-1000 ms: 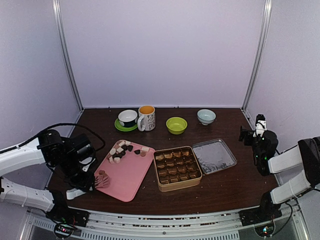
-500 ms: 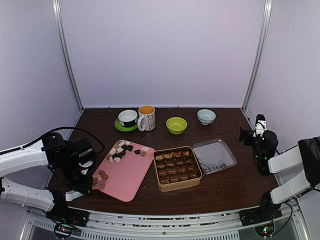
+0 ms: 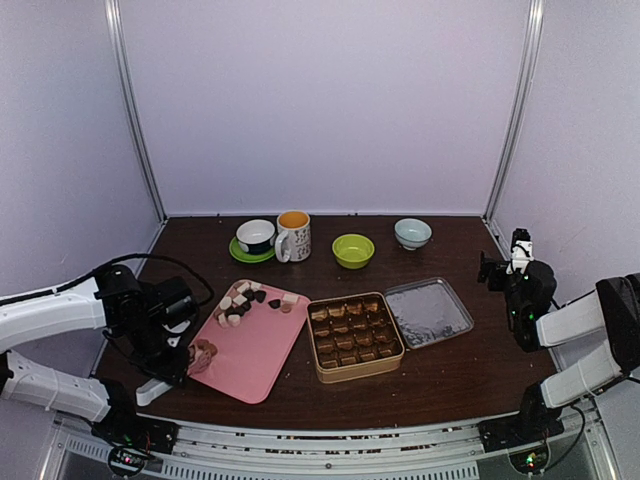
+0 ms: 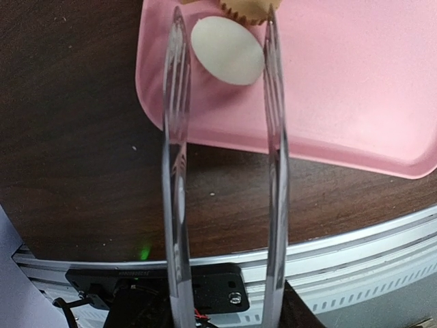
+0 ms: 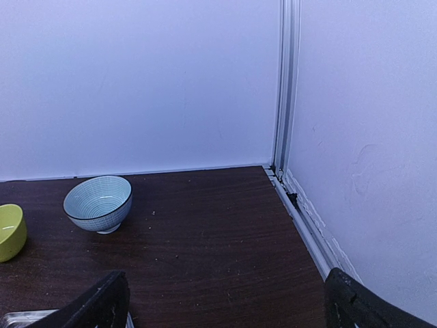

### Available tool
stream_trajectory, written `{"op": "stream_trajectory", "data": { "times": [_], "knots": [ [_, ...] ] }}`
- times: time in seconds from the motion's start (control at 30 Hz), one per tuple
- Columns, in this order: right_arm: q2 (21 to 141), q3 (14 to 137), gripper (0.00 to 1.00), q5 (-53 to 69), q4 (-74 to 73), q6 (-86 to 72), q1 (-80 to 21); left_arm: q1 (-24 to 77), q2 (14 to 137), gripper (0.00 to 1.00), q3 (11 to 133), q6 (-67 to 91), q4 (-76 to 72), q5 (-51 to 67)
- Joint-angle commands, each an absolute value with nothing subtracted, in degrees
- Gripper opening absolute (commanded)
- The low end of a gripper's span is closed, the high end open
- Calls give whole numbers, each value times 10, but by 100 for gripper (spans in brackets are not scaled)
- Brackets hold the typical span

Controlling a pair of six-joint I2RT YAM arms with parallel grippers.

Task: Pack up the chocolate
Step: Pick up the fake chocolate from the plate, then place the fake chocolate in the empty pocket of the box.

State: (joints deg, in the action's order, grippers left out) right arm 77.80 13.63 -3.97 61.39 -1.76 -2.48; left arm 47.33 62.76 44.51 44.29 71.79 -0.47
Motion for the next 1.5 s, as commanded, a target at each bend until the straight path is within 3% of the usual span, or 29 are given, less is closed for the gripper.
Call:
{"op": "stream_trajectory", "data": {
  "times": [0.0, 0.3, 0.6, 1.2, 1.47],
  "knots": [
    [779, 142, 100, -39, 627, -19, -21, 470, 636, 41, 458, 432, 706, -20],
    [779, 142, 100, -38, 627, -19, -21, 469, 633, 33, 515, 426, 746, -19],
    [779, 142, 100, -38, 627, -19, -21, 469, 598, 32, 583, 431, 753, -1],
    [779, 142, 100, -38, 627, -19, -22, 476, 563, 29, 495, 413, 343, 73],
    [779, 142, 100, -39, 627, -18, -21, 487, 602, 28, 467, 399, 240, 78]
  ]
}}
